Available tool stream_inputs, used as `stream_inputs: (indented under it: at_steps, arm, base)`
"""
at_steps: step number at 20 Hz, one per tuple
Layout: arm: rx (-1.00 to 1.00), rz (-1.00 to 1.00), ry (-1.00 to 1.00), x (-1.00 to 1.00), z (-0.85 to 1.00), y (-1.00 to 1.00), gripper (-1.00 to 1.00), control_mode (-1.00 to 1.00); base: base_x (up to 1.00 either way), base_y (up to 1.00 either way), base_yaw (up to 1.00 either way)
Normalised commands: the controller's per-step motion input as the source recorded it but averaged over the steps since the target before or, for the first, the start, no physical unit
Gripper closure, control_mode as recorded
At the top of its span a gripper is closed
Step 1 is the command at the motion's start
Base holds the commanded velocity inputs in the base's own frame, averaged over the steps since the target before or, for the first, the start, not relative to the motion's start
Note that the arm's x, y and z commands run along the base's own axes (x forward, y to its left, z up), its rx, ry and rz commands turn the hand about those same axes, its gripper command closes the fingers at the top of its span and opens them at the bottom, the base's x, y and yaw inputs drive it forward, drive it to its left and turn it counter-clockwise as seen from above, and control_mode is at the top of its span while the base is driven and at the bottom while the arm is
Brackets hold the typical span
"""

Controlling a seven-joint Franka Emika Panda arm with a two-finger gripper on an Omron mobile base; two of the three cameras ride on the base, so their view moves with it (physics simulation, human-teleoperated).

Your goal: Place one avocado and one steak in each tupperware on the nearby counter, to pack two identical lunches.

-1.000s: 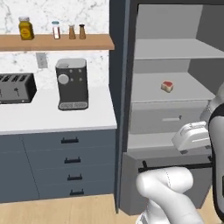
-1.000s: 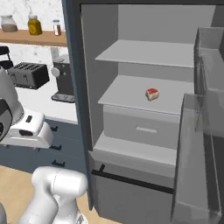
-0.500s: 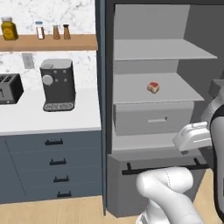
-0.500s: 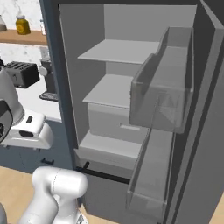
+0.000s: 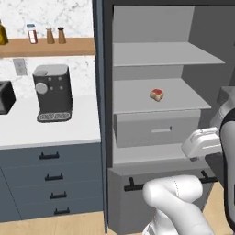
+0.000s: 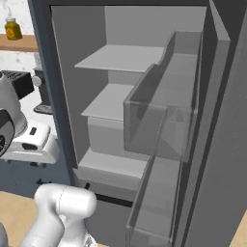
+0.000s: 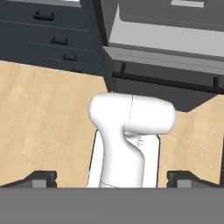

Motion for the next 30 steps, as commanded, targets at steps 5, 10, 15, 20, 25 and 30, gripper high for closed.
stream_inputs:
  at_steps: [5, 10, 15, 20, 25, 30]
  arm:
    - [0.02, -0.1, 0.0, 0.1, -0.01, -0.18, -1.0, -1.0]
    - [0.0, -0.12, 0.0, 0.8, -0.04, -0.36, -1.0, -1.0]
    - [0.0, -0.13, 0.0, 0.83, -0.11, -0.47, -1.0, -1.0]
    - [-0.04, -0.09, -0.03, 0.76, -0.3, -0.23, -1.0, -1.0]
    - [-0.09, -0.04, -0.08, 0.86, -0.12, -0.01, -1.0, -1.0]
    - [0.0, 0.0, -0.04, 0.94, 0.0, -0.11, -1.0, -1.0]
  base:
    - [0.0, -0.11, -0.06]
    - [0.0, 0.0, 0.0]
    - [0.0, 0.0, 0.0]
    - [0.0, 0.0, 0.0]
    - [0.0, 0.0, 0.0]
    - [0.0, 0.0, 0.0]
